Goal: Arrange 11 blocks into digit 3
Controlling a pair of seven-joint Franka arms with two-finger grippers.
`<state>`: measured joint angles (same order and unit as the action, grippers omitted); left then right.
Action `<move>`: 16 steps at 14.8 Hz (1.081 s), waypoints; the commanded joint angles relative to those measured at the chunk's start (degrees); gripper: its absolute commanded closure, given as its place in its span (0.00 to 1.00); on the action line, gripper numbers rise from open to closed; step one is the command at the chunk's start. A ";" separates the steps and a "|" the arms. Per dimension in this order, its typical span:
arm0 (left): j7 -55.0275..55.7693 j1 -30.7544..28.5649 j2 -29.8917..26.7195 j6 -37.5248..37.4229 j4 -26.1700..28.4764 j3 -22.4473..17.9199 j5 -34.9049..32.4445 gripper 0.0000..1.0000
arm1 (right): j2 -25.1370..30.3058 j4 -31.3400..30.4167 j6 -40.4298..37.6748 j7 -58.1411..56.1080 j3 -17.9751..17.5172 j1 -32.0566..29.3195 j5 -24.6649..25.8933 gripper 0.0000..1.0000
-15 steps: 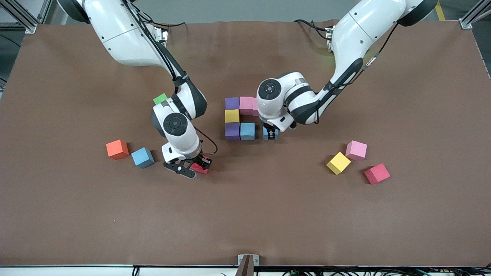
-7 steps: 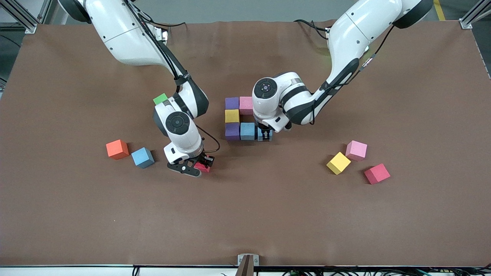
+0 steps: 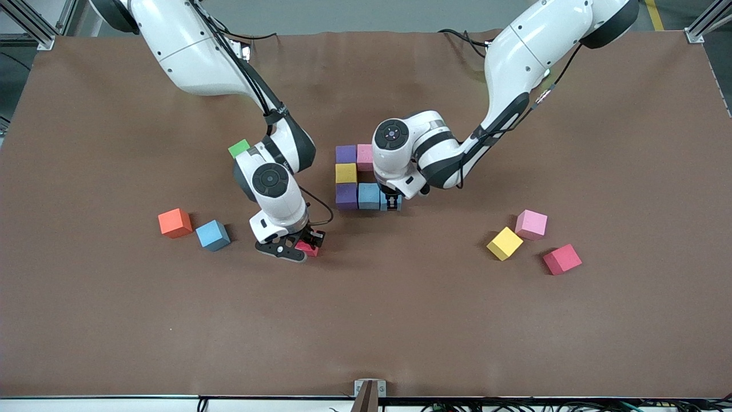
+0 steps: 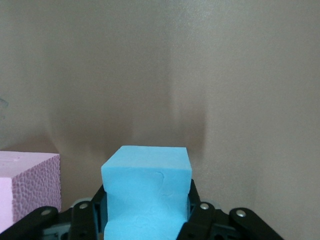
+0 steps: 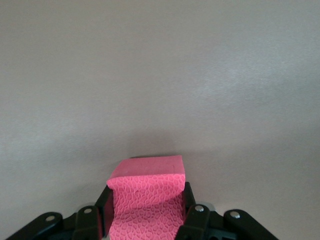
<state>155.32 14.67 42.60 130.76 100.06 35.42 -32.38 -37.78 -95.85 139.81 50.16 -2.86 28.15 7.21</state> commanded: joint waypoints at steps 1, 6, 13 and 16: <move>1.65 0.97 0.82 0.28 -0.66 -0.44 -1.11 0.64 | 0.69 0.14 -0.50 -1.20 0.14 0.59 1.31 0.98; 1.74 0.89 0.82 0.28 -0.92 -0.44 -0.93 0.63 | 0.77 0.31 -0.33 -4.43 0.05 2.25 1.23 0.98; 1.74 0.89 0.82 0.28 -1.01 -0.44 -0.93 0.62 | 0.42 1.54 -0.41 -6.74 -1.53 4.27 0.52 0.97; 1.74 0.89 0.82 0.28 -1.45 -0.44 -0.84 0.62 | 0.34 1.63 -0.50 -6.57 -1.53 5.33 0.43 0.97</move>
<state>155.32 14.74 42.60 130.74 99.94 35.39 -32.38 -37.78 -94.43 139.88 44.24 -4.43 32.93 7.25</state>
